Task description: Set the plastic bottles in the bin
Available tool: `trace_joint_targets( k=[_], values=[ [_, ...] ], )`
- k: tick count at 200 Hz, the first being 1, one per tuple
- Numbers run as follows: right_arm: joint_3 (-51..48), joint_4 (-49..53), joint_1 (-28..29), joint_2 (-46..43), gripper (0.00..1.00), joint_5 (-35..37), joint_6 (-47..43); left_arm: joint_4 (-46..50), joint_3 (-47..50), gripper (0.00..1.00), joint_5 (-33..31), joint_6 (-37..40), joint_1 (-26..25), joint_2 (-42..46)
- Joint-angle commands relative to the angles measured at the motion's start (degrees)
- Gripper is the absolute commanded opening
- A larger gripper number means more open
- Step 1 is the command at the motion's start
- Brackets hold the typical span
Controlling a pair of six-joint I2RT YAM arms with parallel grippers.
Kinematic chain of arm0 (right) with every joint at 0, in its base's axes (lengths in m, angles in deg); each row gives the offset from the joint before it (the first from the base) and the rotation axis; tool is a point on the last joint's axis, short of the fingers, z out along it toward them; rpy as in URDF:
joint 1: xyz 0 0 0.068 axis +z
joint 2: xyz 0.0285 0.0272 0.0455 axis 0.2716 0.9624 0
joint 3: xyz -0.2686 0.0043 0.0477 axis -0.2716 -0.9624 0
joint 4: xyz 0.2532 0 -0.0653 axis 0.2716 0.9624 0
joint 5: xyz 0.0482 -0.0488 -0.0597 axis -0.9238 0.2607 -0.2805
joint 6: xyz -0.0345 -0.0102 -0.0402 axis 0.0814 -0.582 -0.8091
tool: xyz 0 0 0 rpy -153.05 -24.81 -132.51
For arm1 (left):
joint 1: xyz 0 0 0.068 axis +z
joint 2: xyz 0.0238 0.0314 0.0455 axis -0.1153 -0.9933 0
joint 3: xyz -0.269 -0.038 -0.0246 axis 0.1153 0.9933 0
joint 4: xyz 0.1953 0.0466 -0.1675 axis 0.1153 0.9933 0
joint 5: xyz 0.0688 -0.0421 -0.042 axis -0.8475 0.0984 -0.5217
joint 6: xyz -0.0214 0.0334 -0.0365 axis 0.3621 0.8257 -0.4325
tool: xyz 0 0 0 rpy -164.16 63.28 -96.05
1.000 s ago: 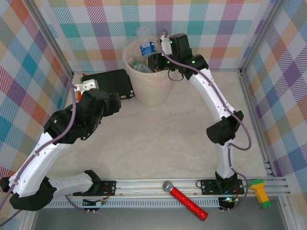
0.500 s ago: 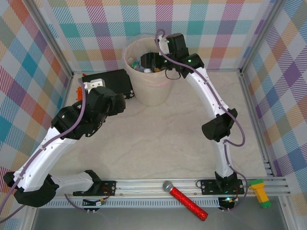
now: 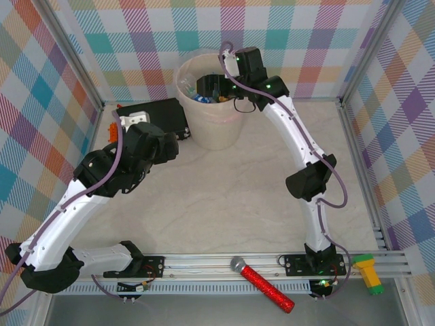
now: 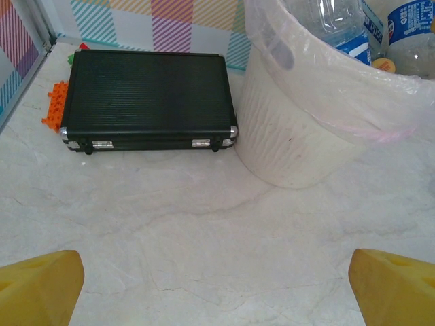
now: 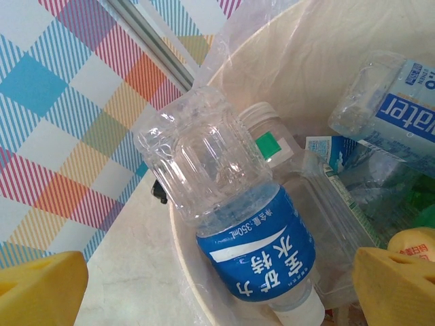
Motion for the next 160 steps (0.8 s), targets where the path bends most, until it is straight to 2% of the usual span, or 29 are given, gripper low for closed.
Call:
trace_joint_targets(
  k=[1, 66, 118, 160],
  values=[
    [1.0, -0.2, 0.3, -4.0, 0.99, 1.0, -1.4, -1.2, -1.1, 0.99, 0.7, 1.4, 0.6, -0.5],
    [-5.7, -1.0, -0.2, -10.1, 0.99, 5.3, -3.2, -3.6, -3.6, 0.99, 3.3, 3.0, 2.0, -3.2],
    [-20.2, -4.9, -2.1, -20.3, 0.99, 9.7, -2.8, -11.1, -11.7, 1.00, 16.6, 6.2, 9.5, -9.9],
    [-35.4, -10.7, -4.7, -31.4, 0.99, 14.9, -1.9, -15.2, -21.4, 0.91, 25.8, 7.8, 13.8, -19.7]
  ],
)
